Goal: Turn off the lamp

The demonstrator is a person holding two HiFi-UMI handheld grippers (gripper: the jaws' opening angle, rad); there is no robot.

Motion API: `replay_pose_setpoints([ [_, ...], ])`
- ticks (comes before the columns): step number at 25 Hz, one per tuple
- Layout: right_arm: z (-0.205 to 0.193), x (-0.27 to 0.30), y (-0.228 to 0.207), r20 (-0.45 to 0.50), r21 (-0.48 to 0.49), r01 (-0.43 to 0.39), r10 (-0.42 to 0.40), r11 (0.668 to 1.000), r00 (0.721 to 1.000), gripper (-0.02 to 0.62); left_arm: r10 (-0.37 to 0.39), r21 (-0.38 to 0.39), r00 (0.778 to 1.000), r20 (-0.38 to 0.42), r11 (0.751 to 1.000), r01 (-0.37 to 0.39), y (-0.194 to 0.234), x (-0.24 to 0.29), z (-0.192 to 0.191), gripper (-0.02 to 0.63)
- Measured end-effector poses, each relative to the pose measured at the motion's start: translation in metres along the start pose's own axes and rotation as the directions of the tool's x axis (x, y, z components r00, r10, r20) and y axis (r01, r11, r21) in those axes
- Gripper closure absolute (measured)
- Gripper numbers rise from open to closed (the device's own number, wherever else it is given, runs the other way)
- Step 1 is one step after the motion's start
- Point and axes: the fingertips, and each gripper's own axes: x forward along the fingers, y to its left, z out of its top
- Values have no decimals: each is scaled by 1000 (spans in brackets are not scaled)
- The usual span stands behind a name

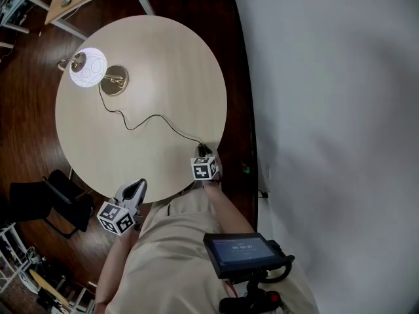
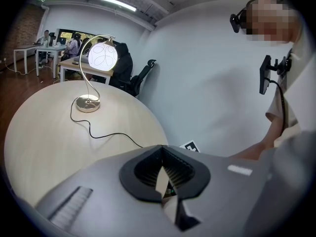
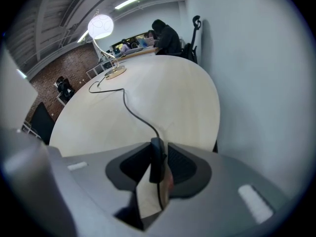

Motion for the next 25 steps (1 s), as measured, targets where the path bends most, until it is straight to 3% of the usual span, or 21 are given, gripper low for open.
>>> replay_pose_setpoints([
  [25,7,4,2,-20,-59,79,-81,995,997,528,5,-10,1000,17,1000,-5,20,-19,6,603],
])
